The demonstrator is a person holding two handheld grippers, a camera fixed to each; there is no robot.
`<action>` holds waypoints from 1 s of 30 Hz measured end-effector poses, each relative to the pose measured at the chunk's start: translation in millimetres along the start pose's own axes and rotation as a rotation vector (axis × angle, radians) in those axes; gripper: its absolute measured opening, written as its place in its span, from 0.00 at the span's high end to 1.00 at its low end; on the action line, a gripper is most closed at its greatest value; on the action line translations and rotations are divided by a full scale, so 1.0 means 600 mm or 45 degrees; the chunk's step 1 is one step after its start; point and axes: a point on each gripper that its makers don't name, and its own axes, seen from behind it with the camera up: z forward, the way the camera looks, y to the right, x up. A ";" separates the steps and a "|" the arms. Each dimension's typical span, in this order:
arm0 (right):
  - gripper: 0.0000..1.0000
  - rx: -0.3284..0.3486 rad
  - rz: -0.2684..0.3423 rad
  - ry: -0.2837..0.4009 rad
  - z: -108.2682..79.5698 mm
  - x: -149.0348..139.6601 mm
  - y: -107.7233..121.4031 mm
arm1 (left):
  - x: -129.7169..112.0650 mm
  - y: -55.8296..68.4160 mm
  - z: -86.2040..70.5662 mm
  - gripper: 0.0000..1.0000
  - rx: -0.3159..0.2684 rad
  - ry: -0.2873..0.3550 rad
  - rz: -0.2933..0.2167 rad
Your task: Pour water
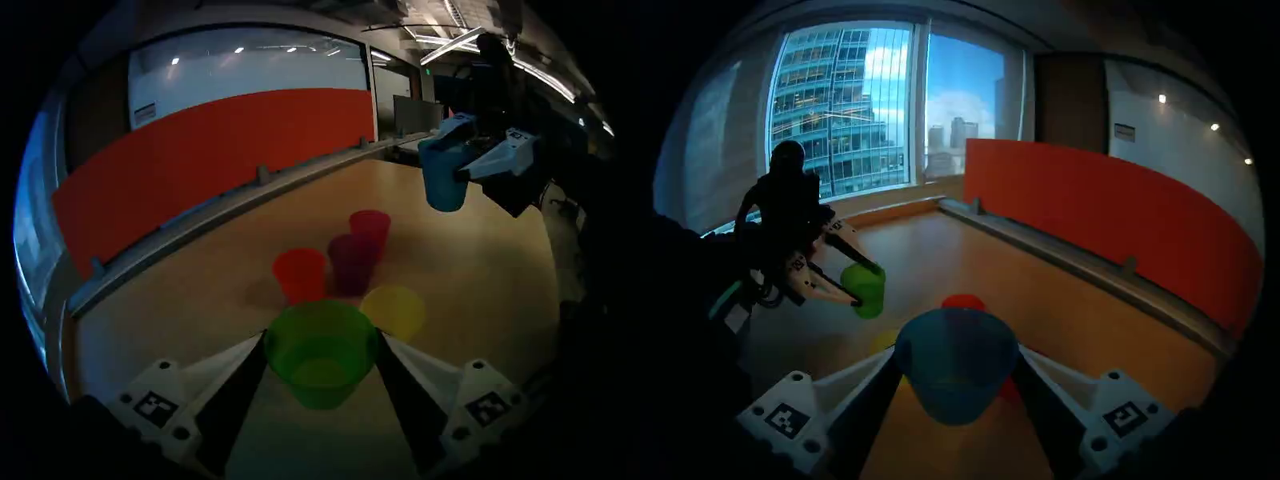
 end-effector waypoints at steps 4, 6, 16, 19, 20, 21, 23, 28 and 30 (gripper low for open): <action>0.08 0.001 0.001 -0.024 0.006 -0.018 0.003 | -0.013 0.001 0.009 0.11 -0.010 -0.036 0.007; 0.08 0.000 0.001 -0.038 0.008 -0.028 0.005 | -0.020 0.003 0.013 0.11 -0.020 -0.055 0.013; 0.08 0.002 -0.005 -0.088 0.020 -0.065 0.007 | -0.054 0.008 0.036 0.11 -0.046 -0.129 0.018; 0.08 0.001 -0.002 -0.093 0.021 -0.070 0.007 | -0.062 0.008 0.042 0.11 -0.050 -0.135 0.009; 0.08 -0.001 -0.001 -0.095 0.021 -0.071 0.008 | -0.065 0.008 0.043 0.11 -0.051 -0.138 0.006; 0.08 -0.002 -0.001 -0.098 0.021 -0.073 0.008 | -0.069 0.007 0.045 0.11 -0.053 -0.142 0.003; 0.08 -0.005 -0.005 -0.102 0.021 -0.075 0.009 | -0.075 0.007 0.049 0.11 -0.055 -0.149 -0.003; 0.08 -0.011 -0.012 -0.112 0.020 -0.079 0.009 | -0.088 0.007 0.059 0.11 -0.063 -0.159 -0.018; 0.08 -0.011 -0.011 -0.115 0.020 -0.079 0.009 | -0.092 0.008 0.061 0.11 -0.065 -0.159 -0.023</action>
